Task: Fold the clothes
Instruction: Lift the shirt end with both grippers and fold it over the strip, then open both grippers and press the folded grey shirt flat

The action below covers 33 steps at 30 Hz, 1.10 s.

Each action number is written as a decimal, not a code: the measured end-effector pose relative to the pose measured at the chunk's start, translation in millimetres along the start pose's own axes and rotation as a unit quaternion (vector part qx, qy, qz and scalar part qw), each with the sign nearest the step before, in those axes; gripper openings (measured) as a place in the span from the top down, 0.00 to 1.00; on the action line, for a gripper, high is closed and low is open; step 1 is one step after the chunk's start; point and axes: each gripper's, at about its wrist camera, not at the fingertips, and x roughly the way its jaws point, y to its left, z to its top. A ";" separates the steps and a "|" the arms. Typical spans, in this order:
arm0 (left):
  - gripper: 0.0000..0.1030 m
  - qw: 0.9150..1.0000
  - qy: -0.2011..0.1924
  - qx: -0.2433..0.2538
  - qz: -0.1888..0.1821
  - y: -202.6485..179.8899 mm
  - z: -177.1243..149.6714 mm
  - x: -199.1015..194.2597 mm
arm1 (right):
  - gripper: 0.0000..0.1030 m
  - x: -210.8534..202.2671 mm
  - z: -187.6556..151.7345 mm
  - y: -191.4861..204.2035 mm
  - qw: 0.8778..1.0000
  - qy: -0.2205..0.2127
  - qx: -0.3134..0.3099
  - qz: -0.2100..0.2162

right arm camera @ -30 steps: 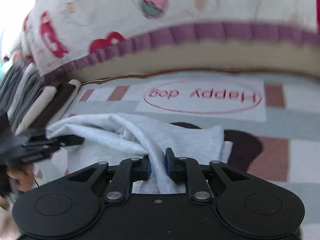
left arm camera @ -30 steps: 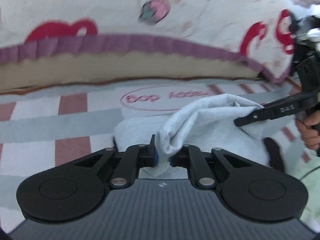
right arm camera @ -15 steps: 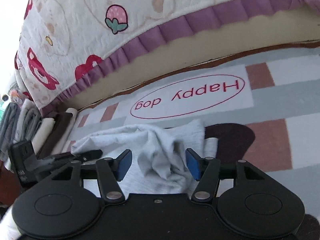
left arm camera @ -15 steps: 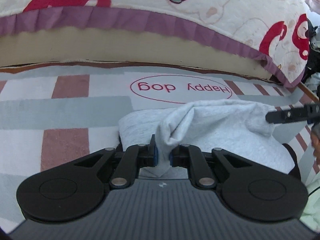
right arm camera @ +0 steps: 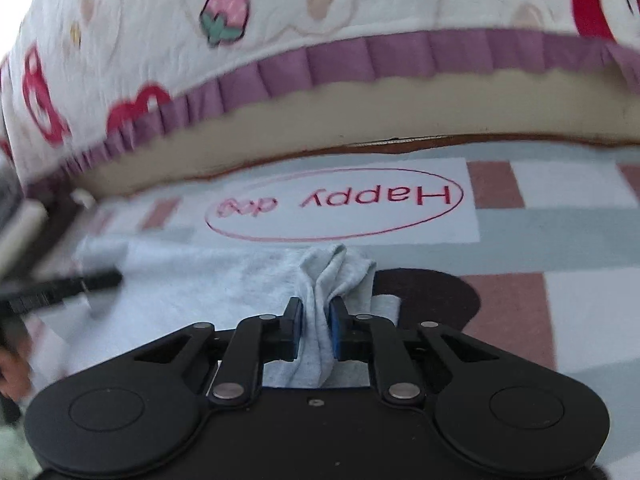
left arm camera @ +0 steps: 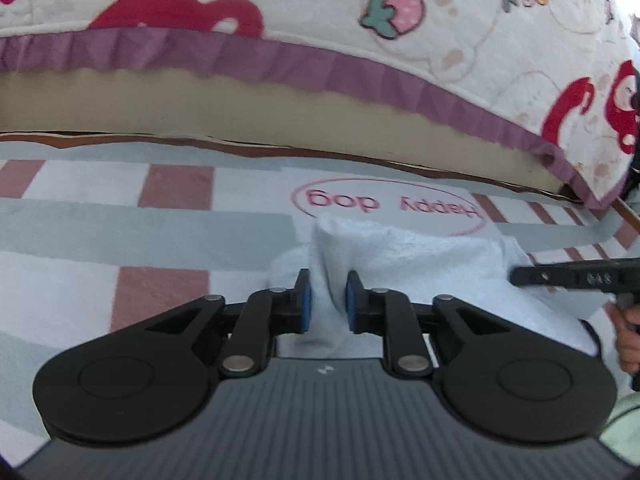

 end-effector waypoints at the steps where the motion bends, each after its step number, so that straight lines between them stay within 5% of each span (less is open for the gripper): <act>1: 0.80 1.000 -0.003 0.000 0.018 3.2 -1.2 1.5 | 0.82 1.0 -1.4 6.5 1.000 0.000 -0.023 -0.018; 8: 0.79 0.998 -0.023 -0.031 0.040 19.1 3.0 -29.1 | 0.69 -15.5 -7.6 51.8 0.979 -0.032 -0.147 -0.139; 12: 0.79 0.999 -0.033 -0.003 -0.017 4.1 7.1 -45.9 | 0.69 -31.8 0.4 80.5 0.968 -0.081 -0.217 -0.097; 14: 0.79 0.999 -0.030 0.008 -0.031 -2.8 7.2 -45.7 | 0.73 -21.7 8.3 83.8 0.973 -0.062 -0.211 -0.065; 18: 0.78 1.000 -0.010 -0.003 0.002 1.1 3.1 -37.0 | 0.72 24.9 12.2 60.4 0.984 0.009 -0.155 -0.087; 22: 0.93 0.999 0.010 -0.013 0.035 5.0 -0.9 -28.3 | 0.72 26.0 13.4 31.1 0.992 0.001 -0.099 -0.084; 27: 0.90 0.997 0.029 -0.046 0.047 13.0 -4.1 -28.7 | 0.70 -4.4 24.8 29.5 0.988 -0.014 -0.065 -0.136; 29: 0.89 0.996 0.031 -0.076 0.028 18.6 -3.9 -38.0 | 0.64 -28.7 23.5 40.7 0.990 -0.041 -0.057 -0.120; 33: 0.79 0.991 0.040 -0.128 -0.013 26.8 -6.3 -53.8 | 0.46 -56.7 -4.7 85.0 0.986 -0.070 -0.145 -0.047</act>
